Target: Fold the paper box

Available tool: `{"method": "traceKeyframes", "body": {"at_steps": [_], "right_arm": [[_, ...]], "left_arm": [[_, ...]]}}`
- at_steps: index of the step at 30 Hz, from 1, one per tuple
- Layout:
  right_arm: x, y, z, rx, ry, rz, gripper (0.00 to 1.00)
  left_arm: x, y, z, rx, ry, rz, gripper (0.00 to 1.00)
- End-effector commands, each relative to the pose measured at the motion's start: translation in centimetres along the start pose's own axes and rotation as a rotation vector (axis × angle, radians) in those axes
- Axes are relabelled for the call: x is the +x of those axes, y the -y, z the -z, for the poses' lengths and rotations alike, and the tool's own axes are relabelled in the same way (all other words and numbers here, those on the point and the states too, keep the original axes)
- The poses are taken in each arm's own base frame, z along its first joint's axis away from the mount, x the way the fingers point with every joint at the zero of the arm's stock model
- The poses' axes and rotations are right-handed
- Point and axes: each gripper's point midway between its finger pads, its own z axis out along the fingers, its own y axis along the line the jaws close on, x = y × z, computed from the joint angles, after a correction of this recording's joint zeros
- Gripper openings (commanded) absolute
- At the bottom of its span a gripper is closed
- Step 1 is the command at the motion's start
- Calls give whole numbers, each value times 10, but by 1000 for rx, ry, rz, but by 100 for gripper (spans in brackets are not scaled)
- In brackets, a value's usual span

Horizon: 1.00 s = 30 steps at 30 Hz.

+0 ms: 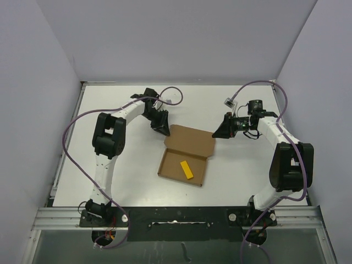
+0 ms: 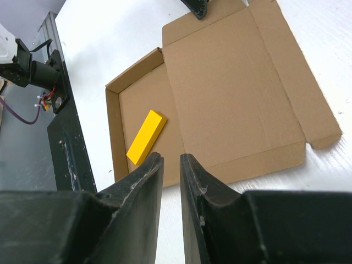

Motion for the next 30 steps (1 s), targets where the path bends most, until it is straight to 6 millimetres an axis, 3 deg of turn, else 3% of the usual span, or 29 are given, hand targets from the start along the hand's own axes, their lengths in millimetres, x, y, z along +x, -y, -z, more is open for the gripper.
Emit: {"method": "traceKeyframes", "body": {"at_steps": [1,4,12,20,30], "right_arm": [[-14,-9,4,-28,40,54,21],[-13,-8,3,-28,38,51,21],[-9,2,2,4,22,33,21],[7,32,-2,113,-41,-28,34],[14,31,-12,38,-41,-79,45]], "left_arm": [[-12,10,2,44,25,-29,5],[-20,13,12,52,85,-30,0],[-21,24,50,51,378,-45,0],[6,27,74,-15,675,-24,0],[31,46,84,-72,839,-126,0]]}}
